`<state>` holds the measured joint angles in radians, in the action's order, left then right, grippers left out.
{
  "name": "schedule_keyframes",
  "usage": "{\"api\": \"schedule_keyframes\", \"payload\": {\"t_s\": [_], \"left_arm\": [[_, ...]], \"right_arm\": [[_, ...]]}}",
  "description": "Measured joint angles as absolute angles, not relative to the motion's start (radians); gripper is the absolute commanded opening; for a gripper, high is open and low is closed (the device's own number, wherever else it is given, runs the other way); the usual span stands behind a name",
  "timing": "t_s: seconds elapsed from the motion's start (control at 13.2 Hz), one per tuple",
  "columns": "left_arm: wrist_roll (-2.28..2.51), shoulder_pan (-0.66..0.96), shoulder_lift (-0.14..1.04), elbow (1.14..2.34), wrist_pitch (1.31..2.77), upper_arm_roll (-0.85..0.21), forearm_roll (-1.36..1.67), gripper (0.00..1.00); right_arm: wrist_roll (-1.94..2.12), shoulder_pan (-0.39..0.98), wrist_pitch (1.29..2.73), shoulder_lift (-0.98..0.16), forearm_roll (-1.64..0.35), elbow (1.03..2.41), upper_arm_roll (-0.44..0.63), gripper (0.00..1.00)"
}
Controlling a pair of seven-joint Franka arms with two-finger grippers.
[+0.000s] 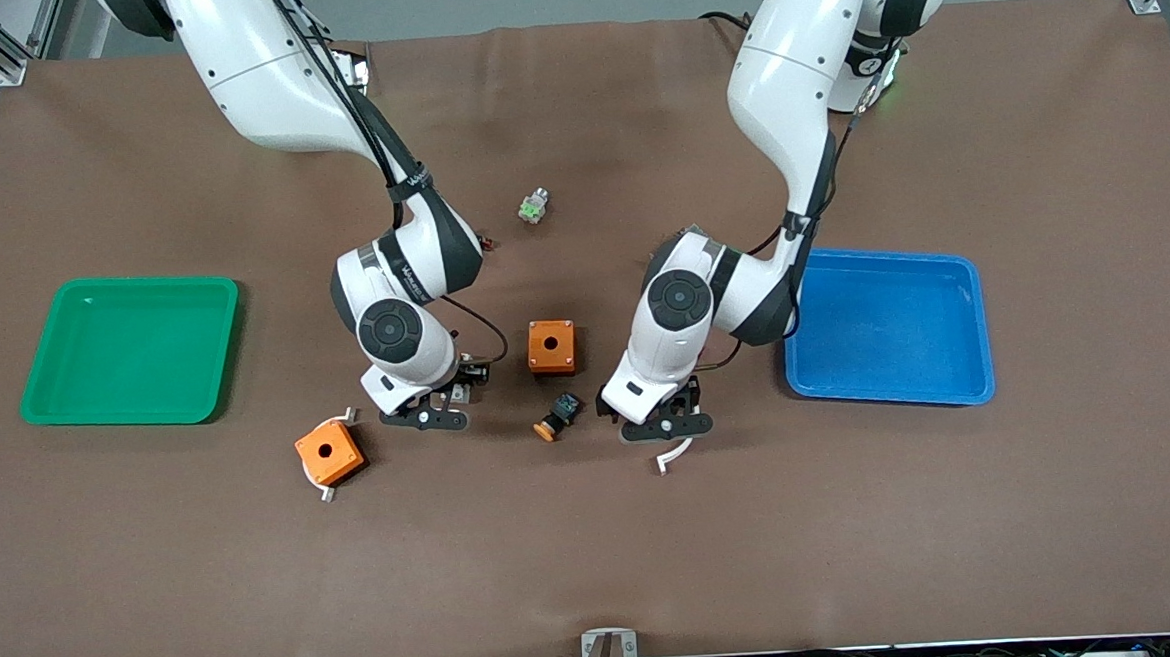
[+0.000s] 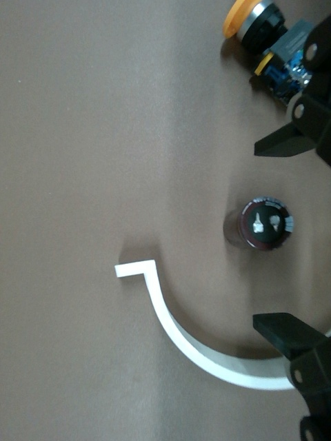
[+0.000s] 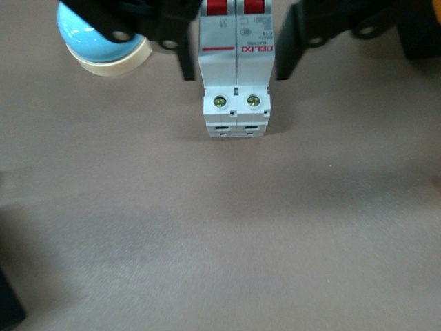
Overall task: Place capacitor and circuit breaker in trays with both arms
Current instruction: 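Grasp the breaker with the right gripper while the left gripper grasps the capacitor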
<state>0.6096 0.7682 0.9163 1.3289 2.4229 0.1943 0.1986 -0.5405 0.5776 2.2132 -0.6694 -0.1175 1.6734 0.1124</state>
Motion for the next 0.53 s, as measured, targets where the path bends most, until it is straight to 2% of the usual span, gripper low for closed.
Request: {"api": "schedule_keyframes", "payload": {"t_s": [0.08,0.15,0.3,0.38,0.53], "left_arm": [[0.619,0.768,0.927,1.326,2.446,0.195,0.199,0.91],[0.625,0.768,0.934,1.323,2.461,0.196,0.199,0.79],[0.637,0.768,0.939,1.317,2.47,0.197,0.199,0.63],[0.646,0.768,0.94,1.315,2.47,0.197,0.199,0.58],[0.649,0.768,0.94,1.312,2.47,0.197,0.199,0.54]], "right_arm": [[-0.541,0.578,2.211,-0.671,-0.118,1.671,0.111,0.02],[-0.541,0.577,2.211,-0.672,-0.118,1.669,0.111,0.0],[-0.541,0.576,2.197,-0.672,-0.118,1.656,0.113,0.0],[-0.539,0.572,2.169,-0.67,-0.118,1.64,0.117,0.0],[-0.493,0.539,2.069,-0.645,-0.118,1.598,0.123,0.0]]}}
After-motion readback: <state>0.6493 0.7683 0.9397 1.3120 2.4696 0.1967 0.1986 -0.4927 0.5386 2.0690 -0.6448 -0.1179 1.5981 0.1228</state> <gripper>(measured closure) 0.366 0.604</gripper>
